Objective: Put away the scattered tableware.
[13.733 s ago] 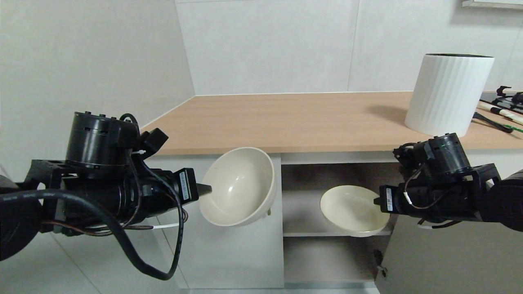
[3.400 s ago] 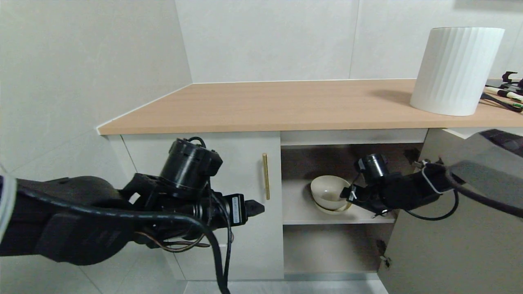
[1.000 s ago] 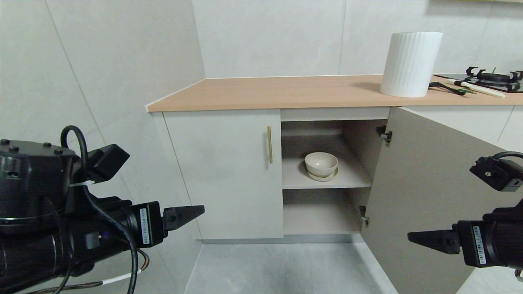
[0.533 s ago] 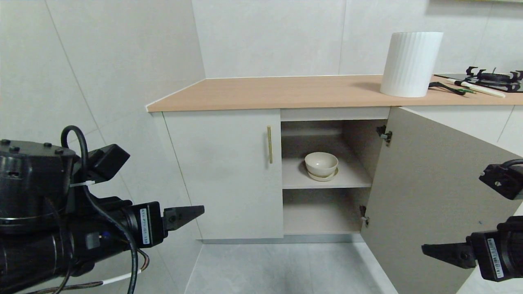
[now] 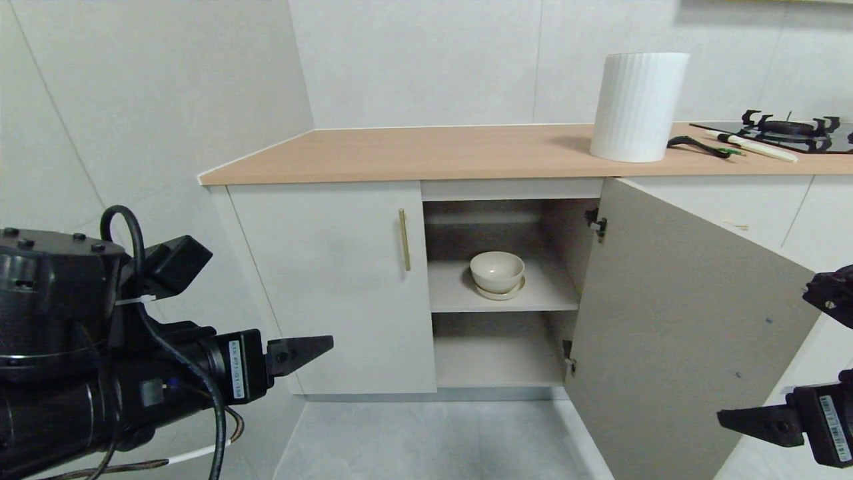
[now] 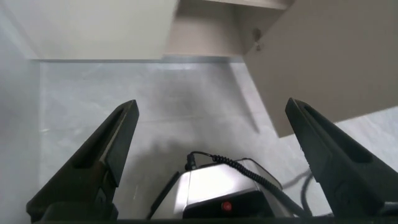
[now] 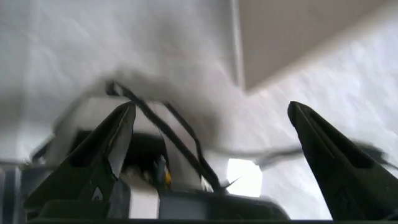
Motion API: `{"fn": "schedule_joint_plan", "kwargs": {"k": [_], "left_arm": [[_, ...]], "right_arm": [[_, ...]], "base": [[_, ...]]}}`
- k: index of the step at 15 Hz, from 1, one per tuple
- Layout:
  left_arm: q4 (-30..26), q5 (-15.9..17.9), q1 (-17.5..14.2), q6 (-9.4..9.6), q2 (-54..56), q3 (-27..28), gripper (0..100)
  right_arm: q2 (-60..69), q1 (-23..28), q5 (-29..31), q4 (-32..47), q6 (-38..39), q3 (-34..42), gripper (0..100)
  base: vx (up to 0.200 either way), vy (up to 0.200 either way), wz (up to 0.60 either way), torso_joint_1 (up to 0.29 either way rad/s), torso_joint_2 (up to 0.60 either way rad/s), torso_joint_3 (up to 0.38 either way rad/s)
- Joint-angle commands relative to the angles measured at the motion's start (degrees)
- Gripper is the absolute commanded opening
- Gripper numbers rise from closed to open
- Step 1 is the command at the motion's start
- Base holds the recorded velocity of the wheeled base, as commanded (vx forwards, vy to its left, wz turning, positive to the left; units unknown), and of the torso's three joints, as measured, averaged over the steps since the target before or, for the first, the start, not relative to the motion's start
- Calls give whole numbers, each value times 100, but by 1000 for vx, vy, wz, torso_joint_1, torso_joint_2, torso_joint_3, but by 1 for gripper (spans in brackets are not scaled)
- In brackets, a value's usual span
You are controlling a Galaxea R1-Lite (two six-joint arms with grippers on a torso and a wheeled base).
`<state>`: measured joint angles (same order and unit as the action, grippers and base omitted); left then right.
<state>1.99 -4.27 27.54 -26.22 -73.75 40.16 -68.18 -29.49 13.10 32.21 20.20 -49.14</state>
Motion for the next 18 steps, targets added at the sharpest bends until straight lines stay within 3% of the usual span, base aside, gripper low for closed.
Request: {"fn": "schedule_joint_plan", "kwargs": {"k": [1, 4, 7, 10, 14, 18], "left_arm": [[3, -4, -3, -6, -16, 1, 100], [3, -4, -3, -6, -16, -8, 100], [3, 5, -3, -6, -8, -8, 100], [3, 14, -3, -6, -25, -25, 100], [3, 22, -3, -15, -25, -25, 100], [12, 40, -3, -15, -16, -17, 100]], "right_arm": [[-2, 22, 25, 189, 2, -166, 100], [33, 426, 140, 576, -34, -403, 100], [103, 1086, 184, 734, -403, -526, 100], [59, 2360, 228, 673, -1000, -632, 100], [-371, 2966, 175, -189, -1044, -562, 100], [-1215, 3028, 131, -1384, -623, -201, 100]], "base": [[0, -200, 0, 7, -7, 2], [0, -200, 0, 2, 2, -2], [0, 0, 0, 0, 0, 0], [0, 0, 0, 0, 0, 0], [0, 0, 0, 0, 0, 0], [0, 0, 0, 0, 0, 0]]}}
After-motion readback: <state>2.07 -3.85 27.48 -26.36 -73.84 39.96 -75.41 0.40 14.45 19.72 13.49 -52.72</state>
